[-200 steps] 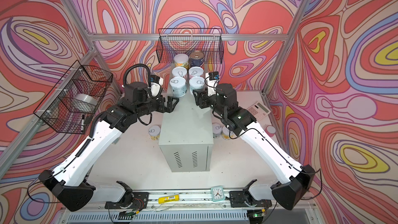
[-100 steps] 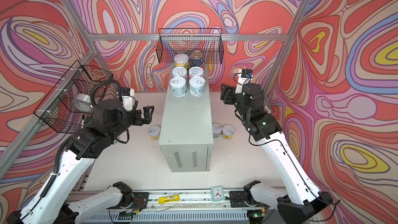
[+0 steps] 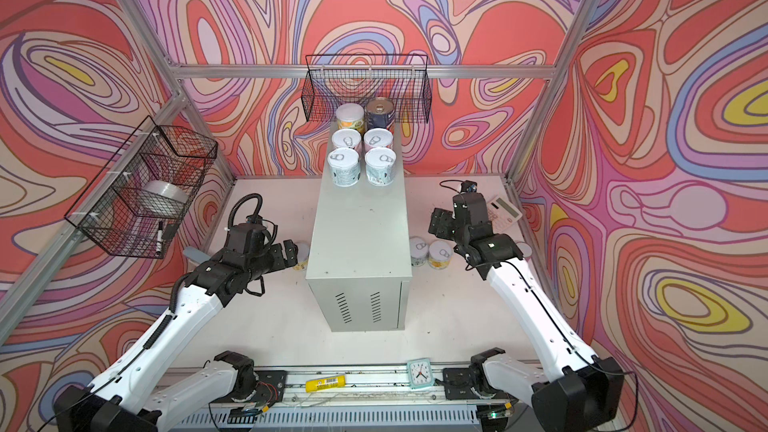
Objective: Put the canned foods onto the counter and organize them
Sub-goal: 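Lower the left gripper to a yellow-labelled can while the right gripper lowers, then close the left gripper on the yellow-labelled can and lift it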
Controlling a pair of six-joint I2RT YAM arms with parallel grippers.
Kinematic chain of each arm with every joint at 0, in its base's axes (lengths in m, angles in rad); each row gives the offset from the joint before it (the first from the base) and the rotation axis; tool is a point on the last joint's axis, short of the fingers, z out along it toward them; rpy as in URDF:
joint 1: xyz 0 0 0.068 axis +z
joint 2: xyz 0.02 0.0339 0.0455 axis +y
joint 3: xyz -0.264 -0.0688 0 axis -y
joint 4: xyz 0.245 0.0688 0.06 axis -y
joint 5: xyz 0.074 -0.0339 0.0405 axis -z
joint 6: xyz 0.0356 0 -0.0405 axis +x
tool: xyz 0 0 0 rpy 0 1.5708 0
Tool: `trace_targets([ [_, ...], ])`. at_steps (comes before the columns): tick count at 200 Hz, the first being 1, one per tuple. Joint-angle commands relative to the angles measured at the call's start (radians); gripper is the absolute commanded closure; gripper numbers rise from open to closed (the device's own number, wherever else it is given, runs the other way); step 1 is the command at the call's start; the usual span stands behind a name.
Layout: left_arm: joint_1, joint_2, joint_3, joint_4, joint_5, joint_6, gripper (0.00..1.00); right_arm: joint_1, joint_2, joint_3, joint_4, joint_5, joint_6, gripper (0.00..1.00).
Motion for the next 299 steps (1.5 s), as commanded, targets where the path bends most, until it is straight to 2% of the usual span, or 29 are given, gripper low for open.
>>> trace_targets([
  [1, 0.006, 0.026, -0.045, 0.068, -0.02, -0.045, 0.0, -0.001, -0.029, -0.031, 0.026, -0.032, 0.024, 0.13],
  [45, 0.006, 0.07, -0.144, 0.189, -0.007, -0.054, 0.04, -0.002, -0.019, -0.023, 0.069, -0.074, 0.031, 0.15],
  [82, 0.006, 0.144, -0.155, 0.236, -0.023, -0.059, 0.03, -0.002, 0.022, 0.017, 0.083, -0.112, 0.035, 0.16],
  [143, 0.006, 0.315, -0.09, 0.275, -0.047, -0.045, 0.05, -0.002, 0.041, 0.049, 0.113, -0.13, 0.032, 0.18],
  [185, 0.007, 0.405, -0.058, 0.373, -0.052, -0.052, 0.08, -0.002, 0.052, 0.056, 0.121, -0.145, 0.032, 0.18],
  [299, 0.012, 0.605, 0.12, 0.289, -0.097, -0.026, 0.13, -0.002, 0.065, 0.059, 0.133, -0.149, 0.02, 0.19],
])
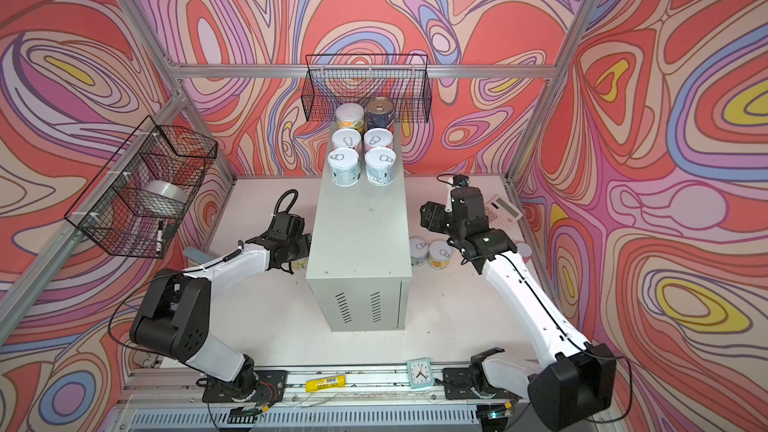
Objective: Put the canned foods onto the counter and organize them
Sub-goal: 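Close the left gripper on the yellow-labelled can and lift it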
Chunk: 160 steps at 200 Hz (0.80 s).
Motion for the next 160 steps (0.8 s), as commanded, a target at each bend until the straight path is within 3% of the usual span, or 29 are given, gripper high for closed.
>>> trace_targets([
  [1, 0.006, 0.032, 0.028, -0.038, -0.012, 0.008, 0.13, -0.002, 0.008, 0.017, 0.017, -0.002, -0.009, 0.19],
  [107, 0.007, 0.095, 0.025, -0.075, 0.043, -0.006, 0.17, -0.001, 0.011, 0.005, 0.03, 0.002, -0.018, 0.19],
  [150, 0.006, 0.132, 0.034, -0.064, 0.067, -0.02, 0.26, -0.002, 0.005, -0.003, 0.034, 0.008, -0.016, 0.19],
  [160, 0.006, 0.135, 0.035, -0.065, 0.07, -0.02, 0.34, -0.002, 0.005, -0.005, 0.035, 0.011, -0.016, 0.19],
])
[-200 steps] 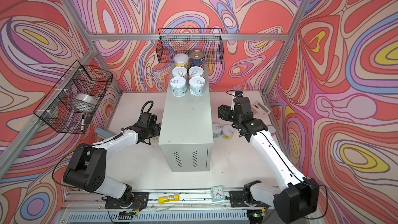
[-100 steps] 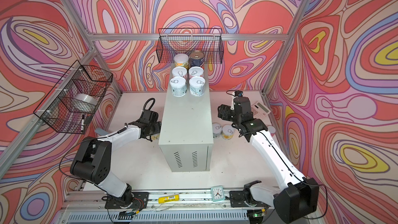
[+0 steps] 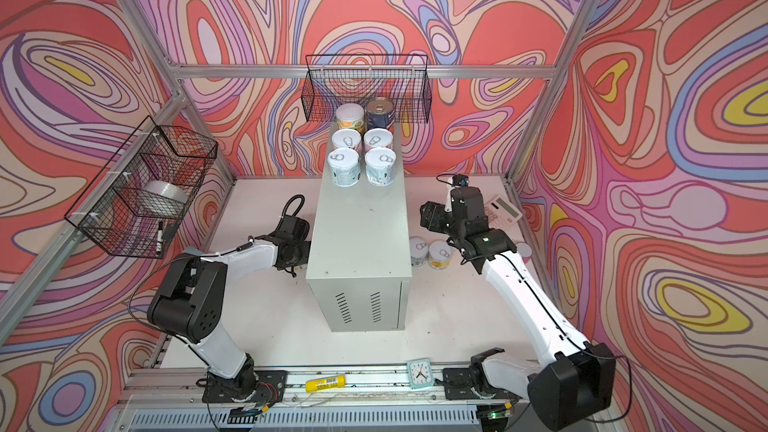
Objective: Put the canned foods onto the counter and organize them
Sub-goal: 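Close the left gripper on the yellow-labelled can and lift it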
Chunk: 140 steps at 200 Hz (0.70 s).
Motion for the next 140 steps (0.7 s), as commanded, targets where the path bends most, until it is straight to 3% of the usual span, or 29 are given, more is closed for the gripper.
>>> trace_targets([
  [1, 0.0, 0.021, 0.013, -0.022, 0.039, -0.019, 0.35, -0.002, 0.003, -0.005, 0.027, 0.01, -0.009, 0.19],
  [19, 0.001, 0.017, 0.014, -0.037, 0.042, -0.012, 0.63, -0.002, 0.004, -0.004, 0.029, 0.012, -0.011, 0.19],
  [25, 0.0, 0.013, 0.016, -0.044, 0.042, -0.011, 0.8, -0.002, 0.005, -0.005, 0.031, 0.011, -0.009, 0.19],
  [30, 0.0, 0.009, 0.018, -0.054, 0.038, -0.009, 1.0, -0.002, 0.004, -0.005, 0.032, 0.01, -0.009, 0.19],
  [75, 0.0, -0.124, 0.022, -0.17, 0.041, 0.035, 1.0, -0.002, 0.012, -0.005, 0.051, -0.009, -0.001, 0.19],
  [120, 0.0, -0.387, 0.08, -0.383, 0.208, 0.095, 1.0, -0.002, -0.01, -0.01, 0.056, -0.038, 0.011, 0.2],
  [140, 0.0, -0.507, 0.166, -0.524, 0.229, 0.13, 1.0, -0.002, -0.023, 0.004, 0.042, -0.042, 0.005, 0.19],
])
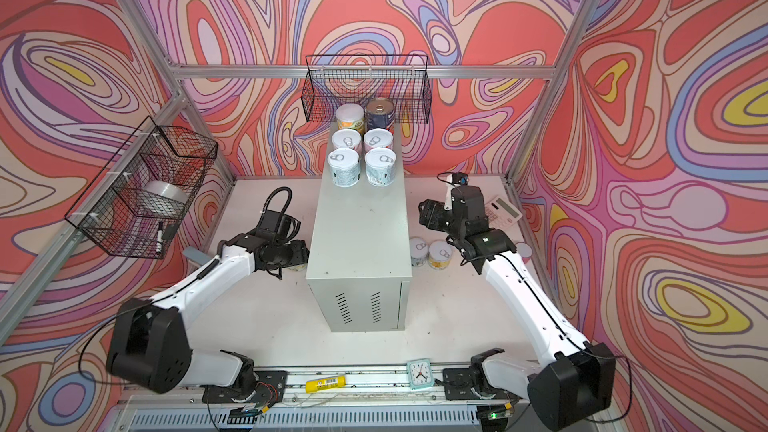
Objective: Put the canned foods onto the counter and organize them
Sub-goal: 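Close the left gripper on the yellow-labelled can and lift it, then carry the yellow-labelled can up over the cabinet top with the left gripper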
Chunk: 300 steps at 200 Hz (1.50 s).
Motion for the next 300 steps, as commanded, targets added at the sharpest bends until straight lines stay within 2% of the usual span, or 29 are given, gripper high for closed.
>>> trace_targets([
  [1, 0.0, -0.147, 0.122, -0.195, 0.066, 0.056, 1.0, -0.002, -0.025, 0.006, -0.001, -0.016, 0.003, 0.19],
  [41, -0.007, -0.224, 0.415, -0.485, 0.08, 0.133, 1.0, -0.002, -0.064, 0.044, -0.028, -0.013, -0.007, 0.2],
  [66, -0.05, -0.213, 0.637, -0.619, -0.033, 0.171, 1.0, -0.002, -0.092, 0.051, -0.031, -0.006, -0.011, 0.19],
  [90, -0.078, -0.19, 0.794, -0.67, -0.07, 0.188, 1.0, -0.002, -0.108, 0.059, -0.035, -0.001, -0.015, 0.2],
  [134, -0.24, -0.078, 1.024, -0.728, -0.15, 0.215, 1.0, -0.002, -0.128, 0.093, -0.061, -0.004, -0.016, 0.2],
  [192, -0.442, 0.15, 1.342, -0.814, -0.243, 0.292, 1.0, -0.002, -0.155, 0.138, -0.091, 0.022, -0.024, 0.2],
  [212, -0.467, 0.229, 1.425, -0.832, -0.248, 0.307, 1.0, -0.002, -0.176, 0.138, -0.095, 0.028, -0.023, 0.2],
  [260, -0.48, 0.346, 1.505, -0.812, -0.189, 0.315, 1.0, -0.002, -0.222, 0.114, -0.097, 0.031, -0.017, 0.21],
  [300, -0.486, 0.411, 1.519, -0.806, -0.176, 0.313, 1.0, -0.002, -0.228, 0.108, -0.092, 0.027, -0.016, 0.21],
])
